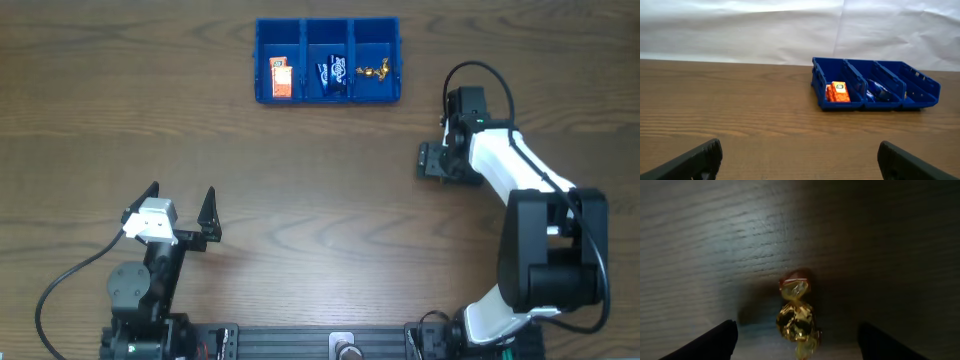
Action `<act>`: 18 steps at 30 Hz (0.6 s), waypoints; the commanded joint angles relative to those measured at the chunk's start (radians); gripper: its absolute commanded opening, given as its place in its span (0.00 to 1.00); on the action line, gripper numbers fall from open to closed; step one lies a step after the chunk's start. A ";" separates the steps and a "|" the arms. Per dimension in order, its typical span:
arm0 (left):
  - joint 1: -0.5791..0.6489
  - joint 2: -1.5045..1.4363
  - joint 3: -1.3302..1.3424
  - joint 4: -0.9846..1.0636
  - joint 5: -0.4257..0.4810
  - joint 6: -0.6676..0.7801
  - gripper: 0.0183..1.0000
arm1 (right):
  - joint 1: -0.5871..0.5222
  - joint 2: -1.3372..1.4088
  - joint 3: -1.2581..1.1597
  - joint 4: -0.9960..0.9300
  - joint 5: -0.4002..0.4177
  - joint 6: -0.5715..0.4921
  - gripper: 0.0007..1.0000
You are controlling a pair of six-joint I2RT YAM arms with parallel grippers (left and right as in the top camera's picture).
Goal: Sort Candies Into Trays
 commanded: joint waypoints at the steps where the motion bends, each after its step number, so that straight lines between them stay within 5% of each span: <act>1: 0.002 -0.006 -0.018 -0.033 0.021 0.003 1.00 | -0.006 0.006 0.002 0.005 0.003 -0.010 0.70; 8: 0.002 -0.006 -0.018 -0.033 0.022 0.003 1.00 | -0.006 0.006 0.002 0.005 0.003 -0.010 0.52; 18: 0.002 -0.006 -0.018 -0.033 0.022 0.003 1.00 | -0.006 0.008 0.002 0.013 0.002 -0.006 0.48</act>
